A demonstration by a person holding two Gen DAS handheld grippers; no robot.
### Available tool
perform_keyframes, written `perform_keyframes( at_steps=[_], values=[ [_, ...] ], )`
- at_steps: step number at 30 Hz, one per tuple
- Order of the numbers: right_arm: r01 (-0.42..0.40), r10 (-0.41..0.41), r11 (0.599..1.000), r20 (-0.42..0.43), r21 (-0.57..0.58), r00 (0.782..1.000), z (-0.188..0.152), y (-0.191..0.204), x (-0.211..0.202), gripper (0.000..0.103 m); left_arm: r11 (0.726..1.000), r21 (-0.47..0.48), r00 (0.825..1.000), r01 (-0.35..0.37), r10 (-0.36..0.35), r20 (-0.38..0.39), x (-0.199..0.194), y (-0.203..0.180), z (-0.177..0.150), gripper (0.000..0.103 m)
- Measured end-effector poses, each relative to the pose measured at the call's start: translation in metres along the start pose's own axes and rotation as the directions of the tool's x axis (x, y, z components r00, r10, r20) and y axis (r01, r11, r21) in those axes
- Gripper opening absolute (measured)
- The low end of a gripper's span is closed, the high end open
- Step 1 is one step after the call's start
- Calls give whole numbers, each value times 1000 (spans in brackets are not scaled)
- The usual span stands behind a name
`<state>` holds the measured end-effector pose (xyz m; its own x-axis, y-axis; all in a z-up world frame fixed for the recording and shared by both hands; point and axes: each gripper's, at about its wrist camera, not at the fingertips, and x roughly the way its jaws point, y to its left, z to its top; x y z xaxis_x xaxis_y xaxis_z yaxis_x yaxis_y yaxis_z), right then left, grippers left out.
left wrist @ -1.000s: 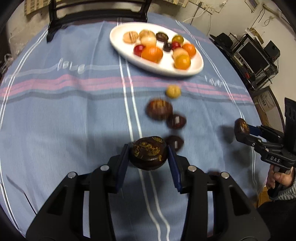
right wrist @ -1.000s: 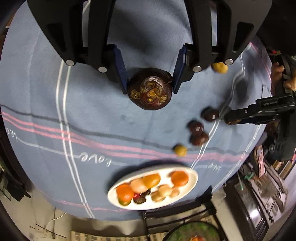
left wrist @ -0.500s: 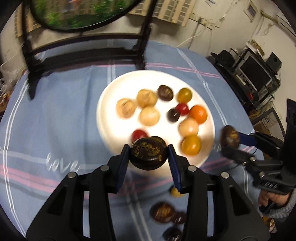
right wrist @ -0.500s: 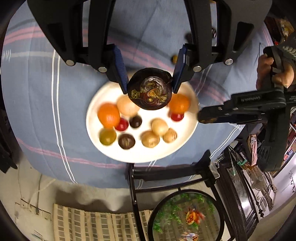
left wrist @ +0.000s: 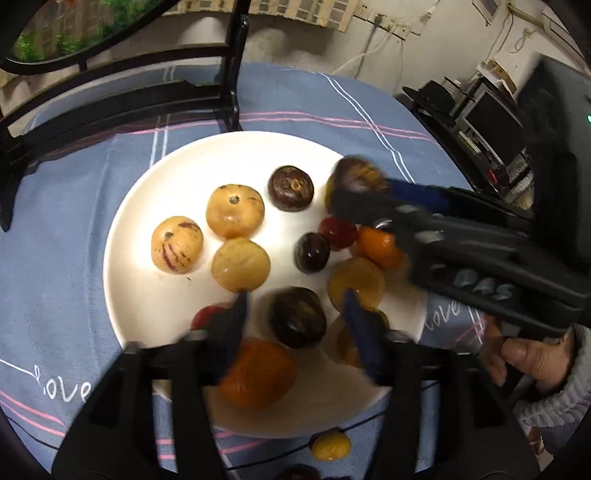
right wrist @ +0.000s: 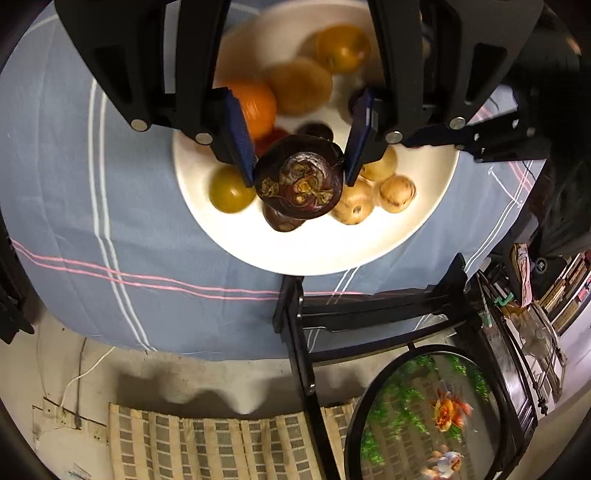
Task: Organize fruits
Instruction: 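Carry both mangosteens to the plate and open both tools, then move both open tools back toward the remaining fruits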
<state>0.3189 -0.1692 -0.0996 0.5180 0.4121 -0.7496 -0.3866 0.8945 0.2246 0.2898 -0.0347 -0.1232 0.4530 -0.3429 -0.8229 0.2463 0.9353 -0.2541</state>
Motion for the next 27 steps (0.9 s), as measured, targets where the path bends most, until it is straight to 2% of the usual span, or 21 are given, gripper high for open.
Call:
perform_keyframes(
  at_steps=[1,2,4,6,7,9,10,15,19,20,24,27],
  values=[
    [5,-5,1000,-27,0,1000,3,1,7,68,1000,-3,1000,-12,12,12,-3,-1,0,72],
    [17,-16,1000,-34,11,999,4,0,8,68,1000,-3,1000,-8,8,17,-6,-1,0,72],
    [-14,13,998,16,55,1000,5,-3,-8,68,1000,-8,999,-11,11,35,-18,0,-2,72],
    [-52,42,994,103,101,994,1,-10,-41,69,999,-22,998,-23,24,61,-36,6,-8,72],
    [-70,53,990,137,122,989,-5,-14,-63,72,999,-41,997,-28,31,68,-47,12,-14,72],
    [-82,58,983,146,163,988,-22,-21,-84,88,996,-80,997,-40,45,63,-61,22,-28,78],
    [-77,51,978,134,195,990,-41,-24,-96,95,993,-106,997,-46,52,49,-70,28,-42,79],
    [20,-23,977,12,214,1000,-134,-14,-127,95,983,-162,997,-81,77,-31,-92,39,-114,79],
    [6,31,953,-116,302,993,-202,-7,-138,95,971,-225,992,-81,56,-113,-98,42,-174,79],
    [40,4,960,-156,278,988,-208,-4,-140,95,969,-234,990,-77,47,-130,-98,41,-185,79],
    [39,-24,969,-63,244,998,-199,10,-168,95,978,-200,989,-66,38,-143,-102,28,-202,79],
    [49,-40,987,-63,153,997,-197,33,-175,95,986,-153,992,-68,50,-117,-110,14,-199,82]
  ],
)
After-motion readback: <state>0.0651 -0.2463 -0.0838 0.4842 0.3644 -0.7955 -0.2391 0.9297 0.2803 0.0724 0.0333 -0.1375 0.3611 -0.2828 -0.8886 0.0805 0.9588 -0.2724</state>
